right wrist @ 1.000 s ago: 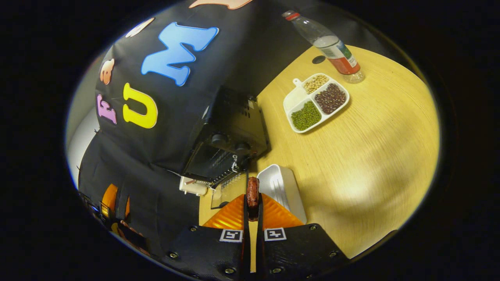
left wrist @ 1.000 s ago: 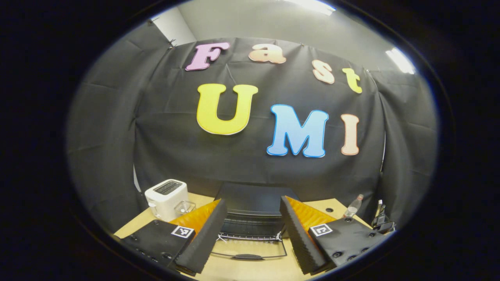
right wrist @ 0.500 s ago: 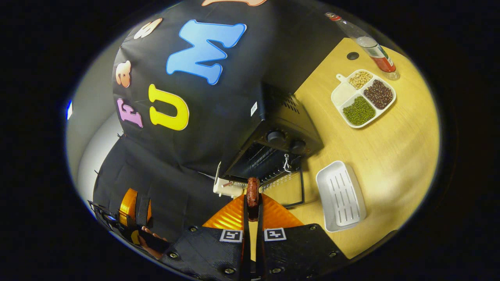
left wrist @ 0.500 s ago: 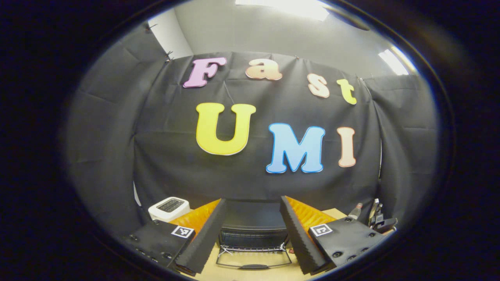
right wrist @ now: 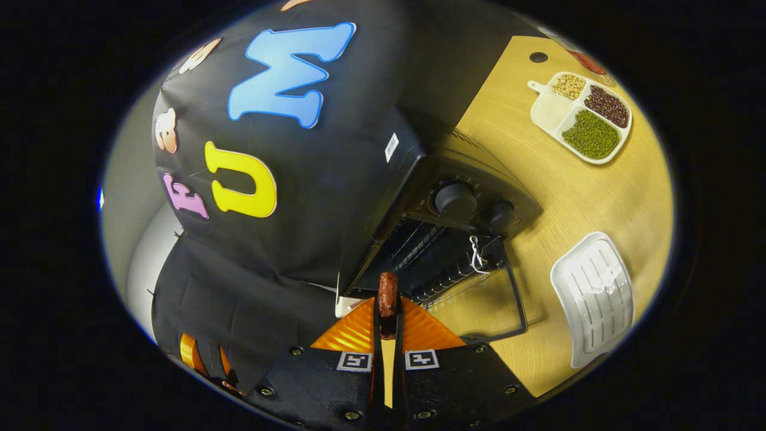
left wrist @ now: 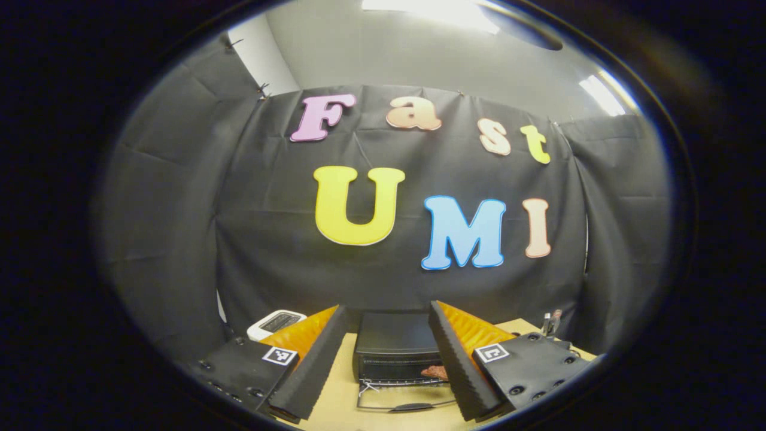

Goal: Open the electric oven with the left hand, put the food in, and close the electric oven.

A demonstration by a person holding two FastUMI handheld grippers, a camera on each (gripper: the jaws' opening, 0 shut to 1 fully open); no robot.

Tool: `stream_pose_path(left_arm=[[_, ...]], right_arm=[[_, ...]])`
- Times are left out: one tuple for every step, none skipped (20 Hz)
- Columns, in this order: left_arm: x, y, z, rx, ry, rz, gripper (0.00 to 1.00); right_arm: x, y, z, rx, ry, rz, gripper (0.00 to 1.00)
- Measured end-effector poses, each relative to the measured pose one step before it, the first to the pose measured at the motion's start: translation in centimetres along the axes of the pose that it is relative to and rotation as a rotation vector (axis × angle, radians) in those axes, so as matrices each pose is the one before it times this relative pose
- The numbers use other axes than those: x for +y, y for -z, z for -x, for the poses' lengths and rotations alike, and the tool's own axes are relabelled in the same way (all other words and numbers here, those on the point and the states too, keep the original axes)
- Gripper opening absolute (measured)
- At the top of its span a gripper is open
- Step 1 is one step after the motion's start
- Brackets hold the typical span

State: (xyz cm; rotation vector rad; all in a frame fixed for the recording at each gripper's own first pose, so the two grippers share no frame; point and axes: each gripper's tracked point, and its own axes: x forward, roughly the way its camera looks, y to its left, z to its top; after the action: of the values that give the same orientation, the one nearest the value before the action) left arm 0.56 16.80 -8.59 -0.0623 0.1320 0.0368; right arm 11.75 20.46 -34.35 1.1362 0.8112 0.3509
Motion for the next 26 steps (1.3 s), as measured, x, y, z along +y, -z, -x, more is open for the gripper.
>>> stream_pose_path(left_arm=[[0.78,0.106,0.078,0.00481,-0.00675,0.00241,0.92],[0.76,0.153,0.04,0.00494,-0.00843,0.00304,0.92],[0.767,0.339,0.177,0.00549,-0.00834,0.00345,0.92],[0.76,0.029,0.02,0.0044,-0.0083,0.00318,0.95],[0.721,0.208,-0.037,0.00544,-0.00883,0.00125,0.92],[0.721,0.017,-0.101,0.00463,-0.00945,-0.00058,0.92],[0.622,0.206,-0.063,0.00324,-0.00865,-0.00029,0.92],[0.536,0.128,-0.11,0.00376,-0.0078,0.00069,0.91],[0.396,0.204,-0.09,0.00471,-0.00579,0.00143,0.9],[0.332,0.203,-0.19,0.00795,-0.00526,0.0016,0.89],[0.259,0.447,-0.097,0.00749,-0.00146,0.00212,0.89],[0.167,0.217,-0.153,0.00724,-0.00082,0.00001,0.92],[0.085,0.11,-0.086,0.00214,0.00062,-0.00141,0.95],[0.032,0.039,-0.108,0.00235,0.00122,-0.00004,0.96],[-0.02,0.279,-0.217,0.00355,0.00278,0.00243,0.96],[-0.094,0.175,-0.187,0.0031,0.00301,0.00382,0.96],[-0.025,0.159,-0.114,0.00213,0.00186,0.00366,0.96],[-0.066,0.033,-0.123,-0.0003,0.00082,0.00252,0.96],[-0.134,0.046,-0.019,0.0,0.00128,0.00175,0.96],[-0.064,-0.041,-0.124,0.00144,0.00072,-0.0004,0.96],[0.188,0.161,0.022,-0.00171,-0.00233,-0.001,0.96],[0.022,-0.01,-0.085,-0.00317,-0.00066,0.00313,0.95],[-0.08,-0.006,-0.128,0.00004,0.00123,0.00675,0.94],[-0.074,0.128,-0.095,0.00268,0.00049,0.00684,0.93],[-0.077,0.196,-0.196,0.0039,0.00187,0.00816,0.96],[-0.181,0.033,-0.136,0.00169,0.00293,0.00643,0.96]], right_arm=[[-0.269,0.047,-1.404,-0.0086,0.01544,-0.01154,0.06],[-0.31,0.072,-1.304,-0.01535,0.01986,-0.01042,0.06],[-0.372,-0.174,-1.204,-0.02027,0.02338,-0.01709,0.06],[-0.316,-0.19,-1.179,-0.03068,0.01712,-0.02151,0.06],[-0.091,-0.164,-0.968,-0.02163,0.00896,-0.02347,0.06],[0.003,0.048,-0.737,-0.01486,0.00567,-0.01474,0.06],[-0.059,-0.153,-0.711,-0.02292,0.00802,-0.00806,0.06],[-0.194,-0.08,-0.757,-0.02234,0.01338,-0.00763,0.06],[-0.248,-0.14,-0.757,-0.02422,0.01507,-0.00251,0.06],[-0.393,-0.275,-0.469,-0.0273,0.0163,-0.00151,0.06],[0.238,-0.107,-0.106,-0.0256,-0.00824,-0.01192,0.06],[0.072,-0.315,-0.532,-0.03719,0.00409,-0.00311,0.06],[0.039,-0.343,-0.355,-0.02857,0.00293,-0.00348,0.06],[0.113,0.019,-0.103,-0.00847,0.0075,-0.0021,0.06],[0.021,0.028,-0.23,-0.0061,0.00954,0.00657,0.06],[-0.184,-0.099,-0.347,-0.01163,0.01639,0.01017,0.08],[-0.464,-0.085,-0.251,-0.00906,0.0335,0.00797,0.09],[-0.511,0.028,-0.031,-0.00681,0.02822,0.01258,0.14],[-0.785,-0.07,-0.088,0.00398,0.03839,0.0167,0.16],[-0.343,-0.124,0.379,0.00291,0.01229,-0.00189,0.2],[-0.598,-0.171,0.214,-0.00073,0.0305,0.00554,0.2],[-0.682,-0.3,0.342,-0.0047,0.02766,0.00486,0.25],[-0.055,-0.3,0.282,-0.00198,-0.00359,-0.00694,0.3],[0.503,-0.218,0.381,-0.00044,-0.00671,-0.00703,0.47],[0.216,-0.481,0.728,-0.00943,0.00472,0.02049,0.58],[-0.235,-0.323,0.26,0.00006,0.01869,0.03979,0.77]])
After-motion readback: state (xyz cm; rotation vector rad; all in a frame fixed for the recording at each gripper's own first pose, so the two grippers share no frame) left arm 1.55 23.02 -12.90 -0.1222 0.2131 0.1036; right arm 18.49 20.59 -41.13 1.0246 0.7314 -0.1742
